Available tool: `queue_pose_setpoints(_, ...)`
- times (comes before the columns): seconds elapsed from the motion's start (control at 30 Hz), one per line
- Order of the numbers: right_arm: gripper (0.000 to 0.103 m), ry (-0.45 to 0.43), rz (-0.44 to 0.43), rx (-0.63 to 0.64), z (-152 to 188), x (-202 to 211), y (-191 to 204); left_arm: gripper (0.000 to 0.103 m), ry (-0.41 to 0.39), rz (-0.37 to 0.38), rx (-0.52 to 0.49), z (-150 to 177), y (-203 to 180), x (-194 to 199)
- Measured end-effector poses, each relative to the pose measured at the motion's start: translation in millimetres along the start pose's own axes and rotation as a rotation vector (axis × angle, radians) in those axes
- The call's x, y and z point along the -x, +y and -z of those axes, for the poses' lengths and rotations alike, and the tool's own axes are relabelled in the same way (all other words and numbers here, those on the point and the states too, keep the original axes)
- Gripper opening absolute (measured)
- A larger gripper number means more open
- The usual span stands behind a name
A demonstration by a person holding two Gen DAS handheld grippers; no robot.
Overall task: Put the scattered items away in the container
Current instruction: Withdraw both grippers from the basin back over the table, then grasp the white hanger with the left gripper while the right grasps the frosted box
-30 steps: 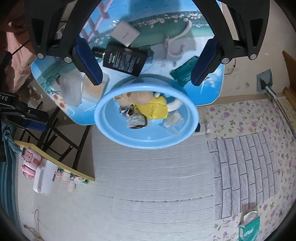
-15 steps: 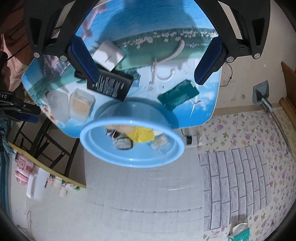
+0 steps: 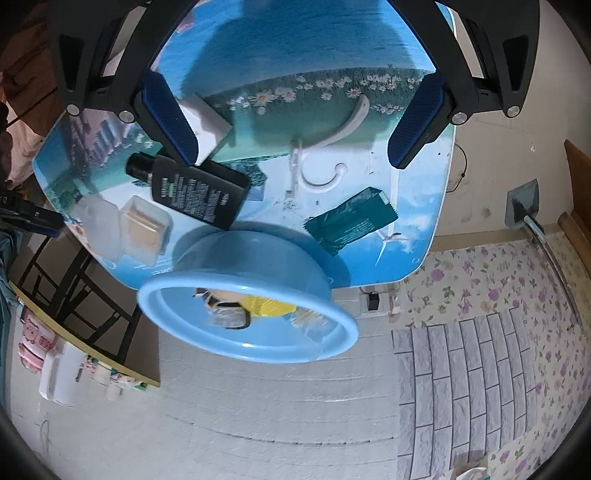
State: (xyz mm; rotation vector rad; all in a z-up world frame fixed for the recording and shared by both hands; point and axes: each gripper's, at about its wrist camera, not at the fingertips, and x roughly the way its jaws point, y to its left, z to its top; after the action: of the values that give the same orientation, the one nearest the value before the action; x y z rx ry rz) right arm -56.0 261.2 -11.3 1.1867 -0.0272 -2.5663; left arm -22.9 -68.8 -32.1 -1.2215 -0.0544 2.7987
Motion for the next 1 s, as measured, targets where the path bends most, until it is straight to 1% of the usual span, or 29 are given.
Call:
queue_pose_setpoints(0.2,0.065,0.042,0.063,-0.056,11,-7,-25,0.103,0.031,-0.007,0.019,3,8,-16)
queue_pose_setpoints(0.37,0.065,0.061,0.059,-0.094,10,-14,-28,0.103,0.047,-0.012,0.019,3,10,-27)
queue_pose_setpoints(0.4,0.071,0.061,0.057,-0.098,9,-15,-26,0.103,0.05,-0.017,0.016,3,10,-29)
queue_pose_setpoints(0.43,0.083,0.06,0.055,-0.102,8,-16,-24,0.103,0.052,-0.023,0.012,2,10,-31)
queue_pose_setpoints(0.5,0.09,0.055,0.053,-0.108,4,-20,-20,0.103,0.059,-0.025,0.004,2,9,-35)
queue_pose_setpoints(0.6,0.091,0.06,0.074,-0.112,-2,-29,-11,0.103,0.069,-0.022,0.0,2,10,-40)
queue_pose_setpoints(0.7,0.098,0.077,0.088,-0.132,-7,-42,-6,0.103,0.074,-0.016,0.004,1,13,-44)
queue_pose_setpoints(0.77,0.098,0.089,0.103,-0.144,-10,-49,-3,0.102,0.076,-0.021,0.002,-1,15,-47)
queue_pose_setpoints(0.9,0.098,0.107,0.144,-0.147,-15,-59,3,0.098,0.084,-0.027,-0.012,-2,15,-53)
queue_pose_setpoints(1.0,0.098,0.115,0.18,-0.134,-18,-66,10,0.097,0.089,-0.034,-0.022,-2,15,-58)
